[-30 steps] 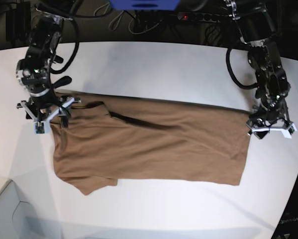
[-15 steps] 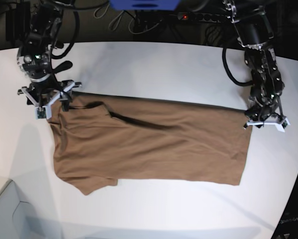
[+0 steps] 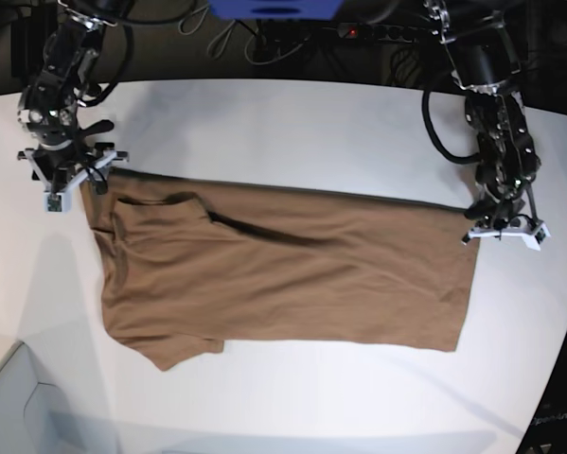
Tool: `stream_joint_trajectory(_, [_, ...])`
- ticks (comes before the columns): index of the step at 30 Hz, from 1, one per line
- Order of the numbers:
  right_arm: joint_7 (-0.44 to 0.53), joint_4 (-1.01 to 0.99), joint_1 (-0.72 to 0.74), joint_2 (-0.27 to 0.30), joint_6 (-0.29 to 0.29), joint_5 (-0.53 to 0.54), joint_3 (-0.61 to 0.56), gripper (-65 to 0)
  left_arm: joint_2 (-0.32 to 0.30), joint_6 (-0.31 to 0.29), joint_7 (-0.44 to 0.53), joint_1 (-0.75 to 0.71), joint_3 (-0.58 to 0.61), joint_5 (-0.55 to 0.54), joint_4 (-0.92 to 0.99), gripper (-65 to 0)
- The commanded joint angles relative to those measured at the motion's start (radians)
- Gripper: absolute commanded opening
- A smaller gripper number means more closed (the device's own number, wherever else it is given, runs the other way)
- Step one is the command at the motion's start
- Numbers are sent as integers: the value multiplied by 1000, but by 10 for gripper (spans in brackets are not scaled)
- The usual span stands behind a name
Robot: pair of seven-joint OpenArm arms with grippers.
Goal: Layout the t-shirt on the table in an organized manner, then fold the t-shirt properly
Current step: 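Drag the folded edge with both grippers away from the hem, then pull the folded shirt corners apart with both grippers to straighten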
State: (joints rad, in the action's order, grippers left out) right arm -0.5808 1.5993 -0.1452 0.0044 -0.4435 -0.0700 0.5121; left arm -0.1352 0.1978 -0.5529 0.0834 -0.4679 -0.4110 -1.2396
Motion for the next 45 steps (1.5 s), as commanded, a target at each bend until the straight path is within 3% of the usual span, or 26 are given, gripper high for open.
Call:
stream_joint_trajectory(1, [22, 9, 9, 9, 4, 14, 1, -280, -5, 2, -20, 8, 1, -2, -13, -650])
stream_joint_trajectory(8, [22, 0, 2, 4, 4, 16, 1, -296, -4, 4, -22, -17, 1, -2, -47, -648])
stream_joint_trajectory(17, [20, 11, -41, 7, 4, 14, 7, -600, -4, 4, -23, -139, -5, -2, -203, -648])
stream_joint_trajectory(24, [22, 43, -139, 4, 1, 16, 6, -608, -2, 4, -23, -293, -7, -4, -319, -648])
stream_joint_trajectory(26, [22, 83, -179, 4, -38, 16, 4, -610, -2, 4, -23, -336, -7, -4, -354, -648])
stream_joint_trajectory(29, [22, 135, -209, -13, -143, 16, 10, -611, -2, 4, -22, -386, -7, -9, -397, -648])
stream_joint_trajectory(34, [22, 135, -205, -17, -160, 14, 23, -610, -14, 10, -23, -386, -7, -122, -403, -637])
stream_joint_trajectory(36, [22, 135, -205, -17, -160, 14, 20, -610, -14, 12, -25, -362, -7, -150, -409, -581])
stream_joint_trajectory(43, [22, 137, -205, -17, -160, 14, 18, -610, -8, 12, -169, -244, -7, -156, -400, -211])
stream_joint_trajectory(45, [22, 137, -205, -17, -160, 14, 20, -610, -5, 12, -183, -219, -7, -154, -385, -167])
